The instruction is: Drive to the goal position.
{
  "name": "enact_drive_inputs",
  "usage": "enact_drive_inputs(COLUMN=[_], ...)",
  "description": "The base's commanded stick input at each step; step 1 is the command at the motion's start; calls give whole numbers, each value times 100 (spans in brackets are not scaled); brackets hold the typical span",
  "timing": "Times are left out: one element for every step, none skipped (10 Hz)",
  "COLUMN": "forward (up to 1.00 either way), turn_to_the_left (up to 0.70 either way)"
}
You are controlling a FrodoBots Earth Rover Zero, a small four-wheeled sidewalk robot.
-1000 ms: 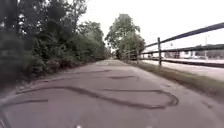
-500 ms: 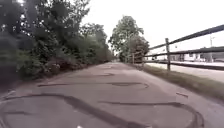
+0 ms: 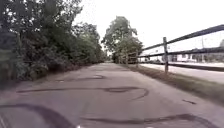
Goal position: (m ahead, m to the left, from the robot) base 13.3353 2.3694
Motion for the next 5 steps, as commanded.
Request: enact_drive_inputs(forward=[100,100,100,100,100], turn_to_the_left=[-7,-7,-7,-5,-3])
